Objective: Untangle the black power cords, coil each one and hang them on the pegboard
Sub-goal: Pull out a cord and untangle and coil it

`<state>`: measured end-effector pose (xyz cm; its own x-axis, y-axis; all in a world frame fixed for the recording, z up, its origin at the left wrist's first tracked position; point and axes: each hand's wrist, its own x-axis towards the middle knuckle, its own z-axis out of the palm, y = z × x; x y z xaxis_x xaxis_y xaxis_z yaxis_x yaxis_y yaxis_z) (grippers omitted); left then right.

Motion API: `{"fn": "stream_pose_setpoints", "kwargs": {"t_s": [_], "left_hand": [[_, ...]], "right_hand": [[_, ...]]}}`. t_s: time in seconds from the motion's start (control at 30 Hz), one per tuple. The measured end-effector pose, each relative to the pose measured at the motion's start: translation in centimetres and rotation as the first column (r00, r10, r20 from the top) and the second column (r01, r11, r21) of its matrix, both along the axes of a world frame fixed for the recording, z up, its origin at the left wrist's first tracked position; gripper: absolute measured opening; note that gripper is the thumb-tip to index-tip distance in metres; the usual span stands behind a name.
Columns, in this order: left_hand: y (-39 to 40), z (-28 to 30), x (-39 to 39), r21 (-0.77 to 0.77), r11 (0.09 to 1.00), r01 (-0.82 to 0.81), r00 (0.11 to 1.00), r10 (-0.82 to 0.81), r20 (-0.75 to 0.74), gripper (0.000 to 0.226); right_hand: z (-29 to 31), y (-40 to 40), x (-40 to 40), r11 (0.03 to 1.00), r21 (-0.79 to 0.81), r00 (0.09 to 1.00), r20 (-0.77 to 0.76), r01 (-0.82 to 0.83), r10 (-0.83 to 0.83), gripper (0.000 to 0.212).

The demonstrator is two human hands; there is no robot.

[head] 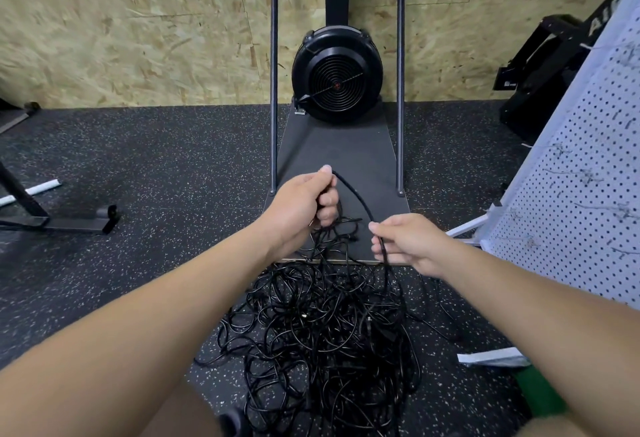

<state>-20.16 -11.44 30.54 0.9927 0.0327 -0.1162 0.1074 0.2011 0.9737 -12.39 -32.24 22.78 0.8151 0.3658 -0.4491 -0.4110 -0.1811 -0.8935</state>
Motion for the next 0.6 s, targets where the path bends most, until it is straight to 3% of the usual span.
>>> {"fn": "stream_pose_setpoints", "kwargs": {"t_s": [0.1, 0.17, 0.27, 0.37, 0.43, 0.5, 0.53, 0.57, 0.6], "left_hand": [[0.1, -0.4, 0.4, -0.035, 0.998, -0.046, 0.998, 0.045, -0.032, 0.024], [0.3, -0.6, 0.6, 0.000, 0.998, -0.055, 0.998, 0.055, -0.009, 0.021], [0.9, -1.2, 0.9, 0.042, 0.997, -0.072, 0.997, 0.071, 0.029, 0.022], [1.2, -1.4, 0.7, 0.088, 0.996, -0.021, 0.999, 0.018, 0.041, 0.020], [1.4, -1.2, 0.4, 0.342, 0.940, -0.007, 0.999, -0.012, 0.053, 0.023], [1.7, -1.2, 0.3, 0.736, 0.675, -0.050, 0.990, -0.064, 0.125, 0.023], [1.8, -1.2, 0.3, 0.837, 0.545, -0.049, 0.984, -0.117, 0.134, 0.024], [1.7, -1.1, 0.3, 0.868, 0.497, -0.012, 0.981, -0.163, 0.107, 0.027], [1.5, -1.0, 0.3, 0.847, 0.529, 0.050, 0.978, -0.197, 0.066, 0.031]], "right_hand": [[0.0, 1.3, -0.9, 0.940, -0.340, 0.953, 0.278, -0.024, 0.125, 0.029], [0.8, 2.2, -2.1, 0.821, -0.569, 0.821, 0.450, -0.038, 0.350, 0.038], [2.8, 3.5, -3.6, 0.698, -0.709, 0.603, 0.514, -0.101, 0.610, 0.040], [4.9, 4.1, -4.7, 0.687, -0.704, 0.466, 0.555, -0.177, 0.689, 0.038], [6.0, 3.6, -4.8, 0.734, -0.624, 0.458, 0.587, -0.270, 0.668, 0.033], [6.9, 2.8, -4.4, 0.751, -0.529, 0.470, 0.586, -0.395, 0.660, 0.026], [7.3, 2.3, -4.2, 0.760, -0.481, 0.485, 0.586, -0.436, 0.649, 0.019], [7.6, 1.8, -3.9, 0.781, -0.438, 0.507, 0.596, -0.445, 0.623, 0.010], [7.9, 1.5, -3.7, 0.813, -0.394, 0.533, 0.616, -0.429, 0.580, 0.006]]}}
